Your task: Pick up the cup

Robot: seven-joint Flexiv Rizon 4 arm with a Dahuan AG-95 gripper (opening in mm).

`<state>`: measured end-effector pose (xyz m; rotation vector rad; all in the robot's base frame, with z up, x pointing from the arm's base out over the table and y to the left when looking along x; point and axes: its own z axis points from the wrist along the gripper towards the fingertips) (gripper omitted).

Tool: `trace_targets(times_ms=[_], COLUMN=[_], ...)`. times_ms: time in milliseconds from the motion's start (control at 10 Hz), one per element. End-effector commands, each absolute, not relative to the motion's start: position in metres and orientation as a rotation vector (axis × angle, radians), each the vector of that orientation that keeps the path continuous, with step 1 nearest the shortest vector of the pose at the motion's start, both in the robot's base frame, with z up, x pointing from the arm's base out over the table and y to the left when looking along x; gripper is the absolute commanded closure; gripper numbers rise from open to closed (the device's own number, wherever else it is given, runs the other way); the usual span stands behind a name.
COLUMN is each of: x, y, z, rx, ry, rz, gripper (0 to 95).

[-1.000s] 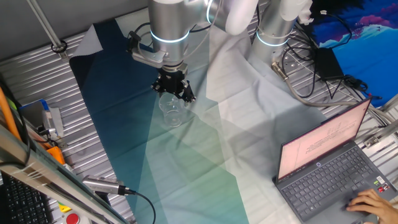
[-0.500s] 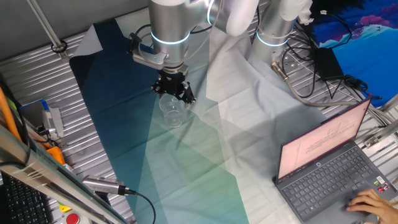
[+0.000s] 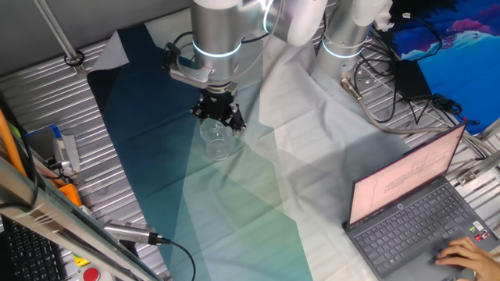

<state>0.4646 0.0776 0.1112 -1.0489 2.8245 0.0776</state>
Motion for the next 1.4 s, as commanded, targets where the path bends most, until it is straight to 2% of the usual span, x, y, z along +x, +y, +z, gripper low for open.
trace_targets(times_ms=[100,200,500,700,800,1200,1400], x=[0.465,0.465,0.465,0.465,0.465,0.463,0.457], y=[0.077,0.077,0.078,0.078,0.078,0.077,0.068], z=[0.111,0.11,0.112,0.116,0.116,0.132,0.163], rx=[-1.051,-1.039,-0.996,-0.929,-0.893,-0.862,-0.828], ry=[2.82,2.824,2.84,2.869,2.885,2.898,2.913], rz=[0.075,0.075,0.083,0.078,0.073,0.087,0.086], gripper=[0.0,19.0,19.0,57.0,95.0,95.0,95.0])
